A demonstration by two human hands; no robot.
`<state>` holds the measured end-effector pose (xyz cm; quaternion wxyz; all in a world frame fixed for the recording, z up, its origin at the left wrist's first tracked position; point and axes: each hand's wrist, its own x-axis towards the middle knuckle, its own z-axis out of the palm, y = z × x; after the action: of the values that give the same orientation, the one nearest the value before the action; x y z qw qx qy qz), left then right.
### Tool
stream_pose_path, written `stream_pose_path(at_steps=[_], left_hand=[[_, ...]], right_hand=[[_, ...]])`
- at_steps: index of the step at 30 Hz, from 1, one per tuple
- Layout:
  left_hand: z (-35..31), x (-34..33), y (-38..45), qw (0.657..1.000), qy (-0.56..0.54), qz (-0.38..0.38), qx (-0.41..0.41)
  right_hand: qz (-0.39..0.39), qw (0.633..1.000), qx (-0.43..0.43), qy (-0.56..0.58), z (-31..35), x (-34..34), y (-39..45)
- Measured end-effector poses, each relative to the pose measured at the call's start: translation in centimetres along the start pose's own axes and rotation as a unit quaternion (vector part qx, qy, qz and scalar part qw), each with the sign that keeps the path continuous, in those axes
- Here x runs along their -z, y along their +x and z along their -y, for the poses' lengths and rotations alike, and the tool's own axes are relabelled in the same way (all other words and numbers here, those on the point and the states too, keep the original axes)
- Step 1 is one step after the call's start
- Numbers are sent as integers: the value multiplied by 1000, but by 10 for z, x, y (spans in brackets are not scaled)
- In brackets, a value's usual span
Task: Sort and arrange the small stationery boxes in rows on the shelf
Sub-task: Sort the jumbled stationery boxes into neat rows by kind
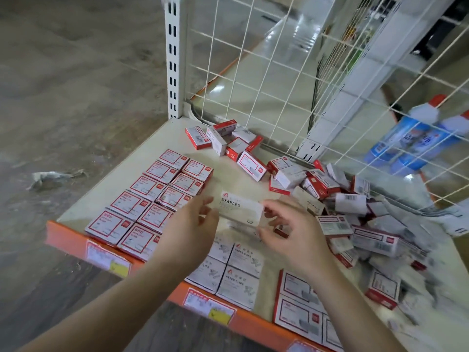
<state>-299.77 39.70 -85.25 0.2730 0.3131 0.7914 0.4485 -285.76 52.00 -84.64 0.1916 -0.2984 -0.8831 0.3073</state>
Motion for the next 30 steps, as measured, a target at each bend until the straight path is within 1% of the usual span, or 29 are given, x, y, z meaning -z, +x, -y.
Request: stream_pose_path(at_steps=[4,7,13,20,24,28,30], left_hand=[[0,-2,-7,1000,-12,6,-24],[0,-2,-10,999,-29,17,-15],[3,-3,-16,999,-31,29,-20],[6,-6,-14,999,-8,20,-31],[6,-11,-11,999,11,35,-36],[-2,-18,-12,997,28,52,-50],[-6,-23,-14,995,56,49,-70]], right_hand=[[15,999,-9,30,6,2,-13],[34,998,-24,40,7,1,-17],[29,998,-33,36,10,-2,-21],[29,998,-31,36,12,1,-24],[30,998,-28,56,7,8,-28],[23,997,-50,62,0,19,-35],[22,996,-65,51,-3,27,-39]])
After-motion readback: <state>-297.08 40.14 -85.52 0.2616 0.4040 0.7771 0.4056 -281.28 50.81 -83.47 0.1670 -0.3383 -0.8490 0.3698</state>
